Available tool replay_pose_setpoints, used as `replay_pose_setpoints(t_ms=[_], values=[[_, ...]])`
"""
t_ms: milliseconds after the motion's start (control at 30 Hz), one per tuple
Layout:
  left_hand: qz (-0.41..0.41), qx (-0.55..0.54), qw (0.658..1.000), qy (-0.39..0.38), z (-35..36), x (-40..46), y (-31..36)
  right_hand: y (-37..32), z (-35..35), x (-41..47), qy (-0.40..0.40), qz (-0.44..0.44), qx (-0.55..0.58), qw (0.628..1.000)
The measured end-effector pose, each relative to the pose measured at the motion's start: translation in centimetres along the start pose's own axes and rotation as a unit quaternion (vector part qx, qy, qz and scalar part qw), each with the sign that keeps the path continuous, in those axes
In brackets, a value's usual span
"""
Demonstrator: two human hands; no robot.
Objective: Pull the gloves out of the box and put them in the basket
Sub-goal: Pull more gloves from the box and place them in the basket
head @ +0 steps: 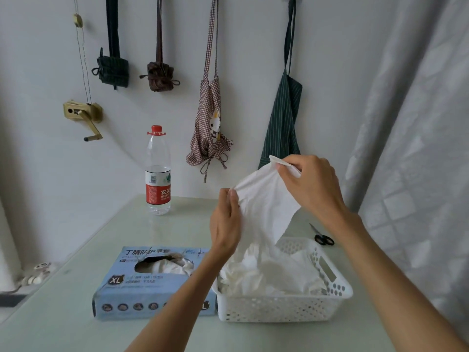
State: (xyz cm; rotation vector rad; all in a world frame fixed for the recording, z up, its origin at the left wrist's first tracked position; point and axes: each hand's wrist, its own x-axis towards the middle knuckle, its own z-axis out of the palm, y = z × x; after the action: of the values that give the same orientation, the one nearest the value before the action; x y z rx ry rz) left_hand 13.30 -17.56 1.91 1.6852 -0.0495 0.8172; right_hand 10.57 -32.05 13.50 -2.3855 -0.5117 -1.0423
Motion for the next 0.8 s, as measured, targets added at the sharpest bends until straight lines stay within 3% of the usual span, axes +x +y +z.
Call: replay_pose_setpoints(t_ms=[200,333,433,567,800], values=[[0.078,0.083,0.993,0.012,-4.8,0.3,1.0,-1.1,0.4,-2.4,-0.004,0.053,0.142,0.988],[0.151,0.186,0.971,0.014,-7.6,1.2,1.7,-0.5,1.8,-4.6,-0.027,0.142,0.321,0.936],[0.160,0.283,0.943,-0.077,-6.5,1.8,0.0,2.7,4.1,-6.7,-0.049,0.229,0.369,0.900],[0.124,0.406,0.873,-0.240,-1.9,1.4,-4.4,7.6,6.6,-9.5,-0.086,0.285,0.219,0.929],[0.204,0.491,0.772,-0.348,3.5,0.6,-7.5,12.5,7.8,-11.2,-0.146,0.213,-0.091,0.962]])
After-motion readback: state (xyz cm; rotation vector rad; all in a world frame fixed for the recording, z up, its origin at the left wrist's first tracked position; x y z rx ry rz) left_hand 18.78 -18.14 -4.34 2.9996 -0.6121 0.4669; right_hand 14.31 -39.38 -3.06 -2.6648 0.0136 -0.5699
